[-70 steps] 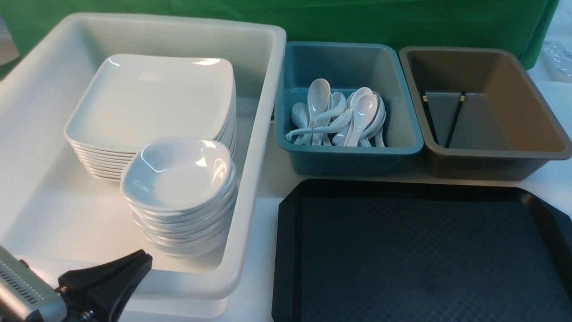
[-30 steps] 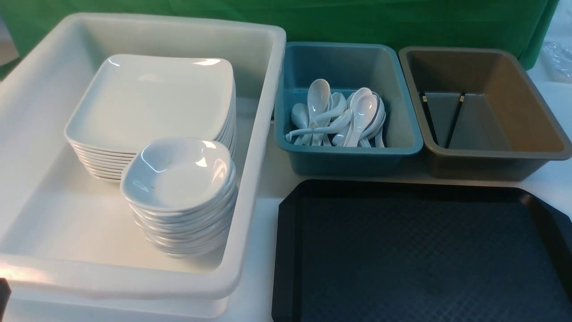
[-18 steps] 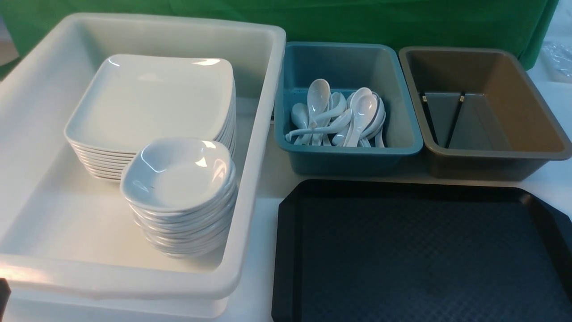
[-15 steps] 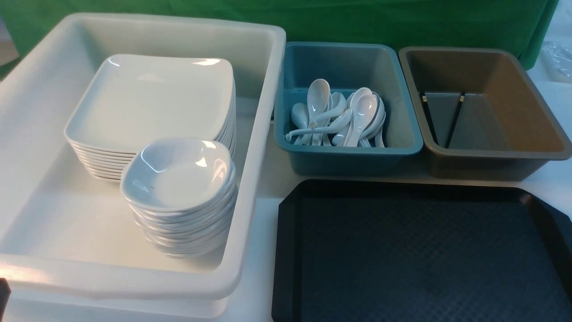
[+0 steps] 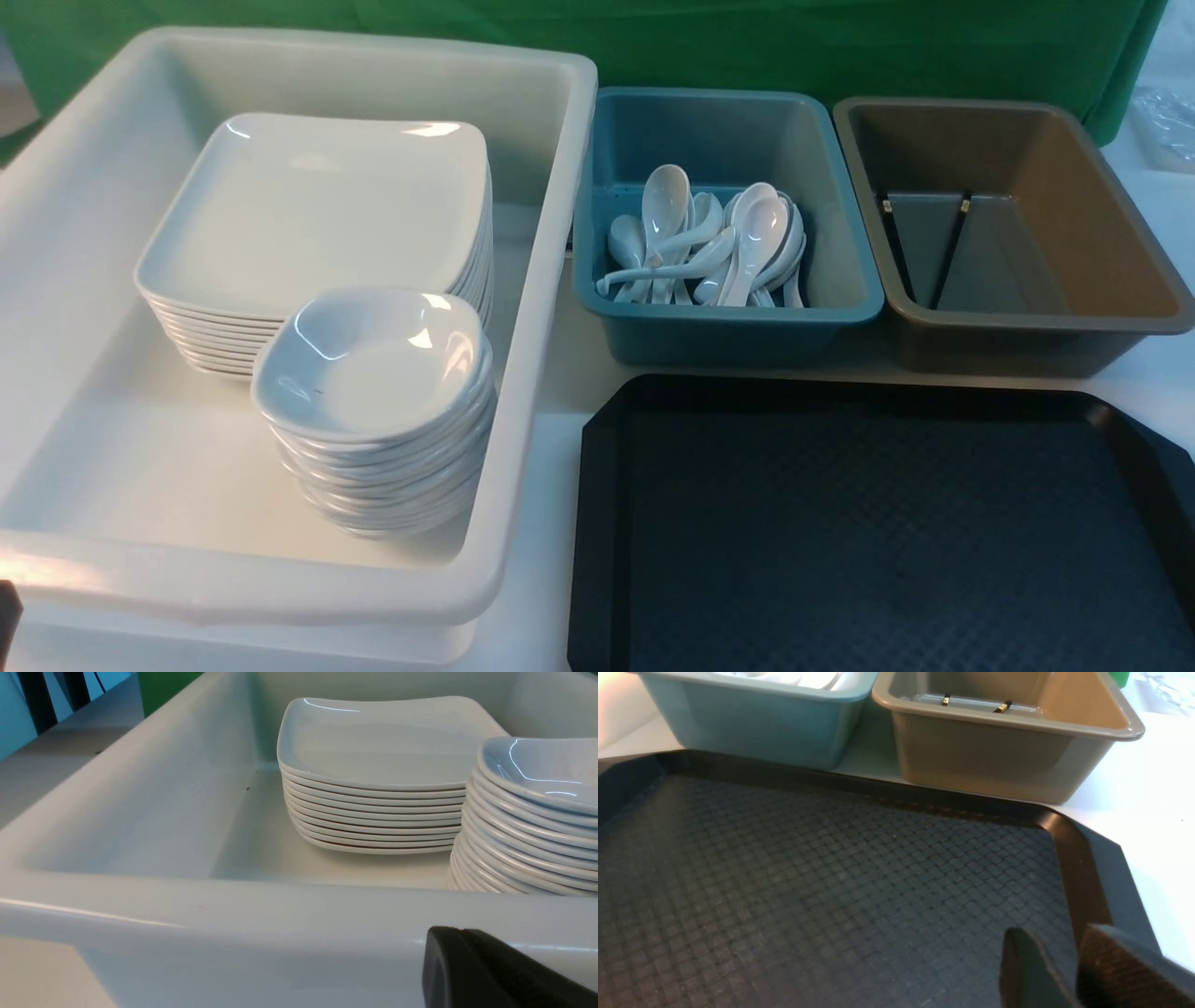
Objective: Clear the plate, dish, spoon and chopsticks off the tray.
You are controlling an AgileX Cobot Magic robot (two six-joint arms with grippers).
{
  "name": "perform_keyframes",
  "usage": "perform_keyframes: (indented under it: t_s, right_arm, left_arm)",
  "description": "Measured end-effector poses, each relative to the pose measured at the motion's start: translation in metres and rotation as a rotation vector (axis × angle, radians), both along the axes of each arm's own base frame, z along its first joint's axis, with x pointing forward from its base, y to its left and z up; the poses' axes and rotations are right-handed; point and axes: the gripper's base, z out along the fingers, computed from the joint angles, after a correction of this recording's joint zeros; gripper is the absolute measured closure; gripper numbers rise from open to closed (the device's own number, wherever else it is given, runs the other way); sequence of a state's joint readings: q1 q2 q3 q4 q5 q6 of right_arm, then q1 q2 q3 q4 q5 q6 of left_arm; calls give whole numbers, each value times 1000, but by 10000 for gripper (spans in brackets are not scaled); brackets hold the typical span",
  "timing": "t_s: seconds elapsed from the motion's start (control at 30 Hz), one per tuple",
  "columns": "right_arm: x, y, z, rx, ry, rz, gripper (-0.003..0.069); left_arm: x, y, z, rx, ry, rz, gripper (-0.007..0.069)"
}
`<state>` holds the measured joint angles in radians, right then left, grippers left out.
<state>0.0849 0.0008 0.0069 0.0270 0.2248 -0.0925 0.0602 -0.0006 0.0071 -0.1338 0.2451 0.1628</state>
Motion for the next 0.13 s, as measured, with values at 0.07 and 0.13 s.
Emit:
perform_keyframes:
  t_s: [0.07, 0.13]
  right_arm:
    - [0, 0, 0, 0, 0, 0, 438]
    - [0, 0, 0, 0, 0, 0, 433]
  left_arm:
    - [0, 0, 0, 0, 0, 0, 616]
    - [0, 0, 0, 0, 0, 0, 616]
